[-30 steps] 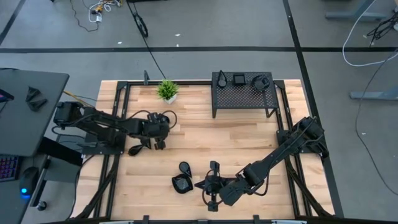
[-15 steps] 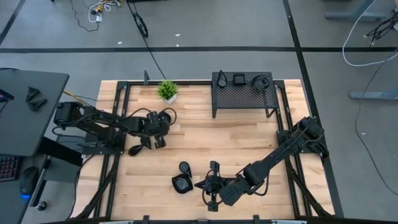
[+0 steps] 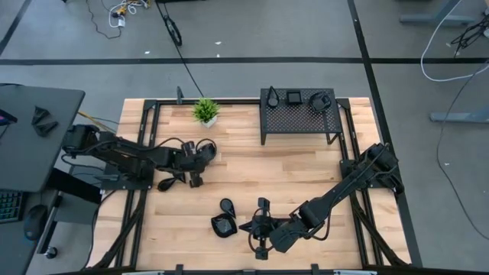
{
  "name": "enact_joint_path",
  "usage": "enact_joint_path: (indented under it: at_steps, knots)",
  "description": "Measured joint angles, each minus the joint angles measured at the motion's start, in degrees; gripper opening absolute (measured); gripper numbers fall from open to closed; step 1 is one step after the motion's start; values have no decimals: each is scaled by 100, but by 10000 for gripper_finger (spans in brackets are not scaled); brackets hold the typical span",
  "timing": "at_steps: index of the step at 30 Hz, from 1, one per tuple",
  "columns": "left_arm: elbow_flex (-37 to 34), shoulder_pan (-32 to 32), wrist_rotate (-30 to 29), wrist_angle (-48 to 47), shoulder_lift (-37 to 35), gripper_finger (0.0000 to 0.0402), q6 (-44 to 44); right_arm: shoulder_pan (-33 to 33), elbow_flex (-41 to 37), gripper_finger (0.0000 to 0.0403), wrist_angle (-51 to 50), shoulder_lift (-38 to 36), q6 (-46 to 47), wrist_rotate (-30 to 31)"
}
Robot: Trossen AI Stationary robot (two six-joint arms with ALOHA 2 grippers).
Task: Pick & Place Mini shaped plates
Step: Stack the black leaf-shaped plate on top of the black leaf-shaped plate on the shelf
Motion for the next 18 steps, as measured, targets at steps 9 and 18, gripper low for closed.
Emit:
enact_joint_path:
  at_steps: [9, 18]
  knots:
    - [934, -1334, -2, -496, -275, 2, -417, -38, -2, 9, 1, -1, -238, -64]
    - [2107, -2522, 2, -412, 409, 1, -882, -621, 305, 26, -534, -316, -498, -1177]
